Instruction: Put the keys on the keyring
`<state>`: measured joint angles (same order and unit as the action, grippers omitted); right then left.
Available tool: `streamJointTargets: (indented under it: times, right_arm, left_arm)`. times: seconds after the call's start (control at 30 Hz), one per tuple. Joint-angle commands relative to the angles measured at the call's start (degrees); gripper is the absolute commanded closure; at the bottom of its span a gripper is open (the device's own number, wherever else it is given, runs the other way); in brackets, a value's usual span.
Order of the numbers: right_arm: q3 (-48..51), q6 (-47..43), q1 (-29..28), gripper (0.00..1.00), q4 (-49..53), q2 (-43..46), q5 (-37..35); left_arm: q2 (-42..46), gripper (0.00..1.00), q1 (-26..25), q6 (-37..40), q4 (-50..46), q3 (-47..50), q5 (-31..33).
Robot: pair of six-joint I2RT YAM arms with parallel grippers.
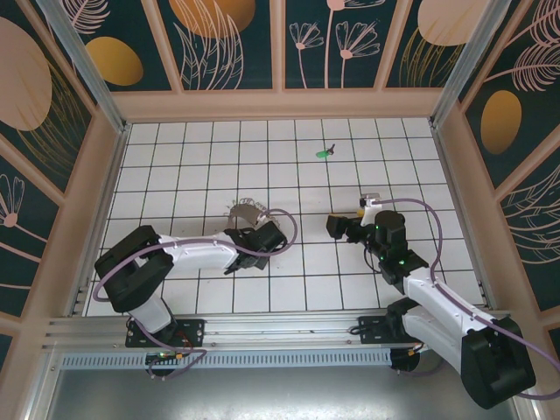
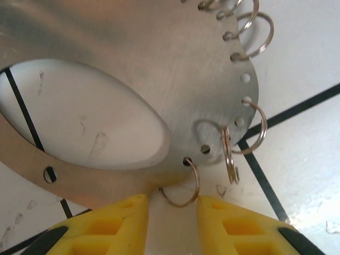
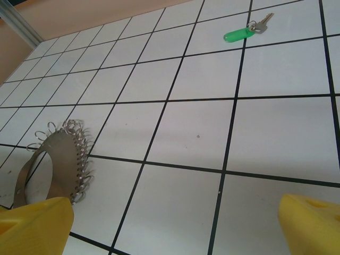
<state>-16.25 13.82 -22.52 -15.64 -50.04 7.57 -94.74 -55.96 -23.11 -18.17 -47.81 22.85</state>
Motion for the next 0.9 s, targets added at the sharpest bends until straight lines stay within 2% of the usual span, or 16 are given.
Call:
streamJointTargets:
  times: [0.0, 0.33, 0.57, 0.77, 0.87]
  right_arm:
    - [-1.69, -0.99, 0.41, 0.01, -1.17, 1.65, -0.68]
    - [-1.34, -1.06, 1.05, 0.01, -1.23, 2.20, -0.63]
    - [-1.42, -1.16, 1.33, 0.01, -1.30, 2.10, -0.52]
    - [-1.52, -1.08, 1.51, 0.01, -1.63, 2.23, -0.23]
    - [-1.74, -1.01, 1.50, 0.01, -1.77, 2.15, 0.19]
  left_arm:
    - [-1.65, 0.72, -0.21, 1.66, -0.49, -1.70, 2.32]
    - [-2.93, 0.83, -0.27, 1.81, 0.46, -1.41, 2.81]
    - [-2.14, 1.00, -0.24, 2.05, 0.36, -1.10, 1.17]
    - [1.36, 1.00, -0.28, 1.17, -0.87, -0.27, -1.79]
    - [3.78, 1.00, -0.21, -0.01, -1.16, 0.08, -5.31]
